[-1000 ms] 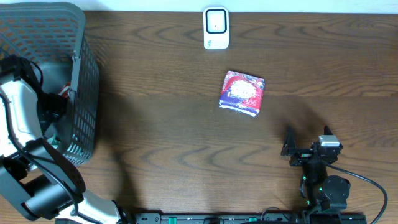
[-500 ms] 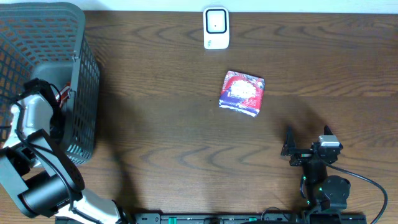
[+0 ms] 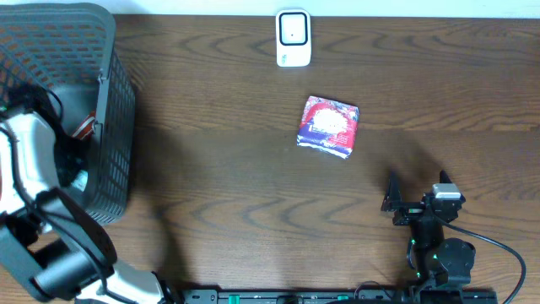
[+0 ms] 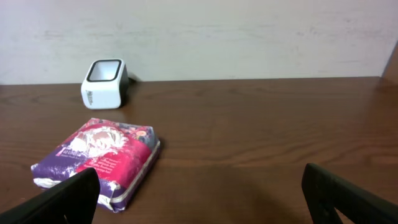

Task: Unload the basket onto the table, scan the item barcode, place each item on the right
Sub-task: 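Reach into the basket and grasp the green packet with the left gripper, then carry the green packet out and release it beside the purple packet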

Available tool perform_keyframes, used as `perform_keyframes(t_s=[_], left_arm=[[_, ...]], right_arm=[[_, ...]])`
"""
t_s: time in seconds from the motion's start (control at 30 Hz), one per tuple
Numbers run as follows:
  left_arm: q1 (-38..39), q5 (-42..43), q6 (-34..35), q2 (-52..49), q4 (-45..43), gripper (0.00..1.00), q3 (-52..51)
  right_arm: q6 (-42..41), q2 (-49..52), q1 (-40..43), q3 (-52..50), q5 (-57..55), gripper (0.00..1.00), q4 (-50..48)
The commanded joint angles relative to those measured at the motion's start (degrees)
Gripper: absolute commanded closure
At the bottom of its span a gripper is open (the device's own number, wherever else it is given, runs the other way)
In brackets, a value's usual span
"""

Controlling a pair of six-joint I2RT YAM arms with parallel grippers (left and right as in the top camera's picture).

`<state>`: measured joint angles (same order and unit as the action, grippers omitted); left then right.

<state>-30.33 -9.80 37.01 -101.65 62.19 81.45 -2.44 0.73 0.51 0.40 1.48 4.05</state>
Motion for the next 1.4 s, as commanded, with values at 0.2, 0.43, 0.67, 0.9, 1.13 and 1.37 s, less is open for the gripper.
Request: perform_keyframes(t_s=[0.2, 0.43, 0.67, 0.9, 1.13, 1.37], left_arm=[[-0.2, 19.3, -0.9, 21.6, -8.1, 0.93, 10.7], [6.5, 21.0, -11.0, 33.4, -14.2, 0.93, 10.7], [26.3, 21.4, -25.2, 35.3, -15.3, 0.92, 10.7], [44.7, 20.7, -34.4, 28.5, -14.7, 0.92, 10.3], [52.2, 20.7, -34.4, 14.5, -14.5, 0.92, 9.9], [55.6, 20.7, -34.3, -0.1, -14.8, 0.55, 9.9]], right_arm=[[-0.7, -0.2, 0.9, 0.0, -0.3, 0.01, 0.3], [-0.7, -0.2, 0.9, 0.0, -0.3, 0.01, 0.3], [-0.7, -0.2, 0.9, 0.0, -0.3, 0.01, 0.3], [-0.7, -0.2, 0.9, 0.0, -0.3, 0.01, 0.3], [-0.7, -0.2, 0.9, 0.0, -0.3, 0.01, 0.3], [-0.7, -0.2, 0.9, 0.0, -0.3, 0.01, 0.3]])
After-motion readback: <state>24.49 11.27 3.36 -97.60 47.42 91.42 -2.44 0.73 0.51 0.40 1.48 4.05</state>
